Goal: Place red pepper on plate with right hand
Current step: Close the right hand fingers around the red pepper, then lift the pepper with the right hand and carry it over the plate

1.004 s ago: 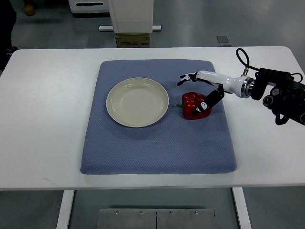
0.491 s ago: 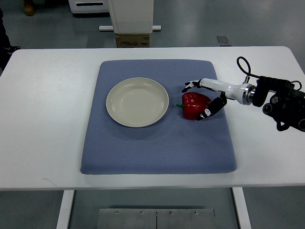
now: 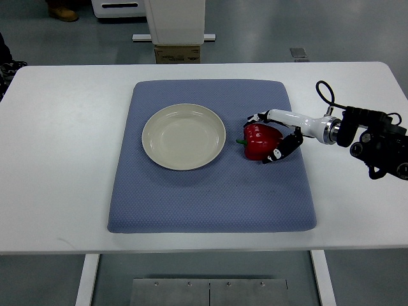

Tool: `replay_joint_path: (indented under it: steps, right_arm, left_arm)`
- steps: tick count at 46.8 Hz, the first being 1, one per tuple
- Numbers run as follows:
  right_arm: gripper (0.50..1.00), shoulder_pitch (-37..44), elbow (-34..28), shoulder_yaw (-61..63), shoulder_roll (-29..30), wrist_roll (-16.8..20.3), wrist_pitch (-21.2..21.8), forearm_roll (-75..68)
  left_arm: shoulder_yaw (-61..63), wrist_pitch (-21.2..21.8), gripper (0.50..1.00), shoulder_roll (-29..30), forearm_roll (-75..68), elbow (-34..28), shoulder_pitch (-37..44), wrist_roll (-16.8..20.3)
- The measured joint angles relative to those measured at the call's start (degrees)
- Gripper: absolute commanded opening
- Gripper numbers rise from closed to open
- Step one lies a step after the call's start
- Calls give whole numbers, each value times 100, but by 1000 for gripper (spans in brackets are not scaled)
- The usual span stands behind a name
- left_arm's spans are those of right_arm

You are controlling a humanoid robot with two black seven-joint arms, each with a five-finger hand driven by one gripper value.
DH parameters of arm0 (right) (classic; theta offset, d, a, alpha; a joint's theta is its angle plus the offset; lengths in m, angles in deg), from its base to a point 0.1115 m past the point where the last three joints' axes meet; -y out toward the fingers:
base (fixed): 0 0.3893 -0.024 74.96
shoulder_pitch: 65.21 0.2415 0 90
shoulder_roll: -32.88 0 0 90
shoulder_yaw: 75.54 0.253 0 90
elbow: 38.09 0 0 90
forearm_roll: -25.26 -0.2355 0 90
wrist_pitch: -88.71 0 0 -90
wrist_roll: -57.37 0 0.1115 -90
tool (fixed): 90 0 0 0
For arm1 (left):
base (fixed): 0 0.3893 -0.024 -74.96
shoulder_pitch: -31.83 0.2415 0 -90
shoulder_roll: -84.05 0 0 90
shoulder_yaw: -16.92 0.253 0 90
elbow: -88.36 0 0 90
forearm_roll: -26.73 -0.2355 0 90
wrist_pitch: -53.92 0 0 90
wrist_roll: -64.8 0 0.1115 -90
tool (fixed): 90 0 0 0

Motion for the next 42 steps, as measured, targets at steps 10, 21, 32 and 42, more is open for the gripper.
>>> replay_joint_path:
  steps: [10, 21, 32, 42]
  right_arm:
    - [665, -29, 27, 0, 0, 1, -2, 0]
    - [500, -29, 35, 0, -6, 1, 5, 0]
    - [500, 37, 35, 7, -18, 36, 7, -8]
    - [500, 287, 35, 44, -19, 60, 7, -53]
  left_arm:
    - [0, 0, 1000, 0, 2, 0, 0, 0]
    - [0, 0, 1000, 0, 1, 0, 0, -1]
    - [0, 0, 1000, 0, -2, 0, -1, 0]
    - [0, 0, 1000, 0, -2, 0, 0, -1]
